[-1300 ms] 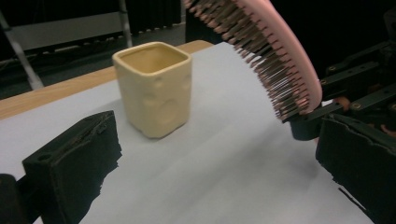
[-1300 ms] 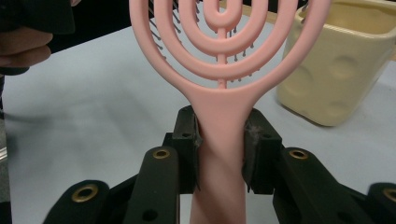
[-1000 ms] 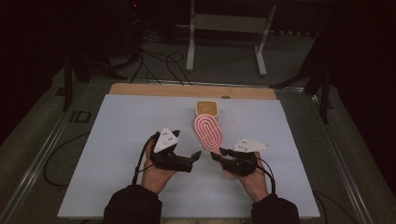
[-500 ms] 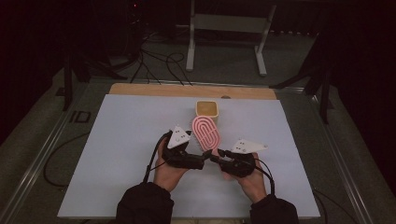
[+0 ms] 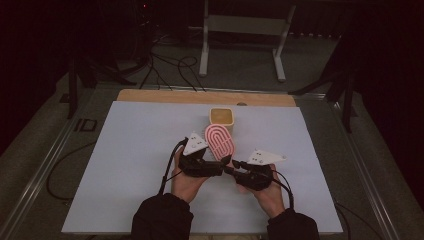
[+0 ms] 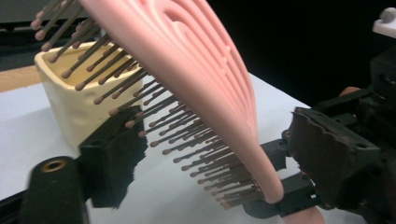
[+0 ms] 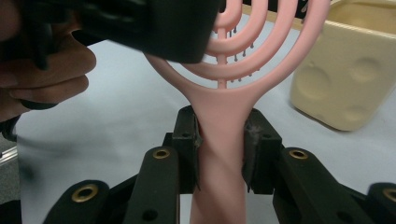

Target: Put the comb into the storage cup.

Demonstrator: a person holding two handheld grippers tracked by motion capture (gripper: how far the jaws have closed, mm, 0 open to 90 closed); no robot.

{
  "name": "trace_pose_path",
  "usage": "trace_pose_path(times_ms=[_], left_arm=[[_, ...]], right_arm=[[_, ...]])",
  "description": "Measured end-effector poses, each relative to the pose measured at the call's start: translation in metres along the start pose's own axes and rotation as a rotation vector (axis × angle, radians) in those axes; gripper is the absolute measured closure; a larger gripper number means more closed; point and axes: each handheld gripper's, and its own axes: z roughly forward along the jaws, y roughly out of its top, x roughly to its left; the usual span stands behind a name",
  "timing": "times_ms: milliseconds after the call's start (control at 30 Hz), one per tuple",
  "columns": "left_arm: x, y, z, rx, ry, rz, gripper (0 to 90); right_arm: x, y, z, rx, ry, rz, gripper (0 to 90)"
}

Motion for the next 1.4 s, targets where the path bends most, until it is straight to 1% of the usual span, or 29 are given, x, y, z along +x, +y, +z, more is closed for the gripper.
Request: trace_pose_path(times_ms=[100, 267, 300, 533, 700, 767, 833, 1033, 1067, 1100, 1200, 1333, 1400], left_arm=[[-0.0004, 0.0002, 0.0024, -0.001, 0.004, -0.018, 27.1], [-0.0018, 0.0014, 0.0041, -0.007, -0.005, -0.021, 34.0], [-0.0023, 0.0017, 0.0044, -0.008, -0.006, -0.027, 35.3], [-0.0016, 0.0022, 0.0064, 0.006, -0.015, -0.039, 45.2], [0.0001, 0.0025, 0.0058, -0.003, -0.031, -0.065, 51.6], [0.0001, 0.003, 0.0052, -0.008, -0.045, -0.066, 55.5], [-0.0004, 0.0031, 0.0048, -0.011, -0.052, -0.066, 57.3], [-0.0018, 0.0027, 0.0056, -0.021, -0.07, -0.081, 60.8], [-0.0005, 0.003, 0.0057, -0.027, -0.102, -0.101, 61.6], [-0.0001, 0.0034, 0.0056, -0.028, -0.112, -0.112, 62.5], [0.0002, 0.0039, 0.0056, -0.038, -0.124, -0.131, 63.3], [-0.0002, 0.0043, 0.0049, -0.044, -0.13, -0.143, 64.1], [-0.001, 0.0048, 0.0046, -0.046, -0.128, -0.141, 64.4]], right_arm=[[0.0004, 0.0, 0.0002, 0.0, 0.004, -0.002, 70.0], [0.0019, 0.0, 0.0013, 0.001, 0.008, -0.007, 70.0], [0.0019, -0.0002, 0.0017, 0.001, 0.007, -0.008, 70.0], [0.0031, -0.0007, 0.0027, -0.001, 0.012, -0.001, 70.0], [0.0031, -0.0012, 0.0034, 0.005, 0.017, -0.004, 70.0], [0.003, -0.0012, 0.0033, 0.003, 0.018, -0.001, 70.0], [0.0034, -0.0009, 0.0033, 0.0, 0.021, 0.002, 70.0], [0.0031, -0.0009, 0.0033, 0.003, 0.019, -0.002, 70.0], [0.0031, -0.001, 0.0034, 0.008, 0.014, -0.006, 70.0], [0.0029, -0.0012, 0.0034, 0.013, 0.011, -0.008, 69.9], [0.0026, -0.0013, 0.0037, 0.006, 0.012, -0.003, 69.9], [0.0021, -0.0009, 0.0032, 0.0, 0.015, -0.003, 69.7], [0.0027, -0.0006, 0.0035, -0.002, 0.017, -0.001, 69.3]])
